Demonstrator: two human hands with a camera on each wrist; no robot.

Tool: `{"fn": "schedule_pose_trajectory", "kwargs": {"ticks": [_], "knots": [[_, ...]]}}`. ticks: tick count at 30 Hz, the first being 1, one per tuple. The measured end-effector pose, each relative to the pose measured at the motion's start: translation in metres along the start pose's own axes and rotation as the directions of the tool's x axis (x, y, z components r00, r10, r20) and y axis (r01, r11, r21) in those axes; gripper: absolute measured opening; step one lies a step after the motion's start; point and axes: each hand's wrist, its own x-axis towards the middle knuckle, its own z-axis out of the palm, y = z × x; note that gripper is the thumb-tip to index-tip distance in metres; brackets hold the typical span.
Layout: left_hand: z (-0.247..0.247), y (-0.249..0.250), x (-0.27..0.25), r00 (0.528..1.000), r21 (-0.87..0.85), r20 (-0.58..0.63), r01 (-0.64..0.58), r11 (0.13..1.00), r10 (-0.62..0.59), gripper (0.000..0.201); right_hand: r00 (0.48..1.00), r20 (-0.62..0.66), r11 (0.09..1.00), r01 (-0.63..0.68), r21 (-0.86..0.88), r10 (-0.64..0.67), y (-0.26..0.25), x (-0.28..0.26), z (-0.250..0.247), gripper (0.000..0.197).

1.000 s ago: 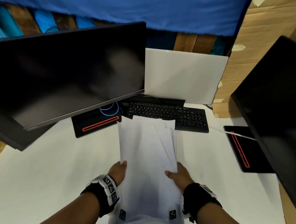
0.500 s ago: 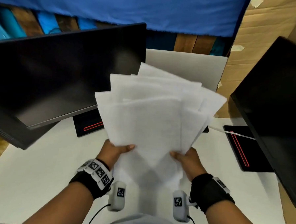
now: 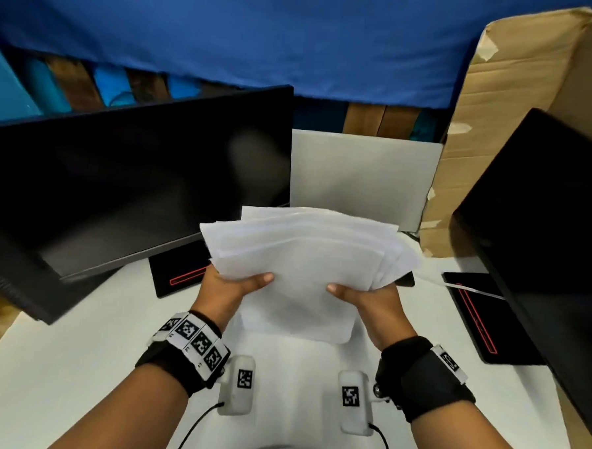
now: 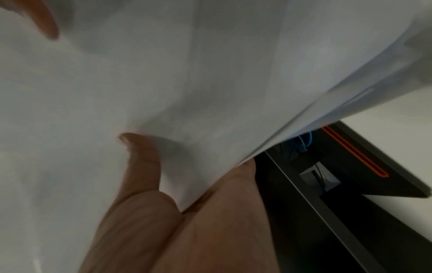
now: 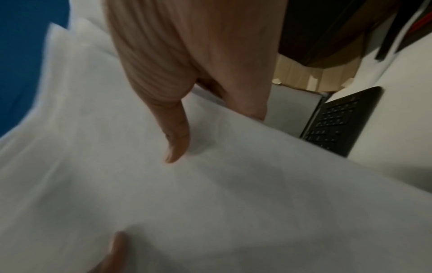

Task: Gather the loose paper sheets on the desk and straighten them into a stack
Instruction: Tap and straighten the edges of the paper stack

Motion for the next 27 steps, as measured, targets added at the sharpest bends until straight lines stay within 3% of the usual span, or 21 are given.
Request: {"fn": "schedule_pose_trajectory", "kwargs": {"ticks": [4, 7, 12, 15, 19, 21, 25, 27], "knots": [[-0.003, 0.004, 0.003, 1.0, -0.001, -0.016, -0.023, 1.0, 0.023, 0.049, 0.998, -0.016, 0.998, 0.065, -0.006, -0.065, -0.013, -0.001, 0.005, 0.054], [-0.008, 0.004, 0.005, 0.999, 0.004, 0.041, -0.014, 1.0, 0.014, 0.056, 0.996, -0.005, 0.995, 0.09, 0.035, -0.09, -0.017, -0.005, 0.0, 0.049], [-0.001, 0.006, 0.002, 0.994, 0.011, 0.108, -0.014, 1.0, 0.012, 0.055, 0.994, 0.092, 0.996, 0.059, 0.066, -0.065, -0.018, -0.009, 0.006, 0.061], [-0.008, 0.009, 0.006, 0.996, -0.019, 0.091, -0.023, 1.0, 0.025, 0.05, 0.993, 0.095, 0.994, 0.069, 0.082, -0.077, -0.02, -0.008, 0.001, 0.055], [-0.011, 0.006, 0.002, 0.989, 0.023, 0.146, -0.009, 1.0, 0.005, 0.048, 0.988, 0.153, 0.998, 0.0, -0.065, 0.009, -0.01, -0.005, -0.007, 0.066], [-0.006, 0.004, 0.0, 0.995, 0.023, 0.097, -0.033, 0.999, 0.031, 0.043, 0.982, 0.187, 0.997, -0.011, -0.074, 0.025, -0.009, -0.006, 0.0, 0.071], [-0.002, 0.011, 0.002, 0.996, 0.019, -0.012, -0.089, 0.996, 0.09, 0.032, 0.992, -0.003, 0.992, 0.127, 0.001, -0.127, -0.02, -0.008, 0.014, 0.048], [-0.002, 0.013, 0.001, 0.996, 0.026, 0.014, -0.089, 0.996, 0.088, 0.034, 0.968, -0.123, 0.975, 0.212, -0.062, -0.218, -0.02, -0.008, 0.019, 0.057]]}}
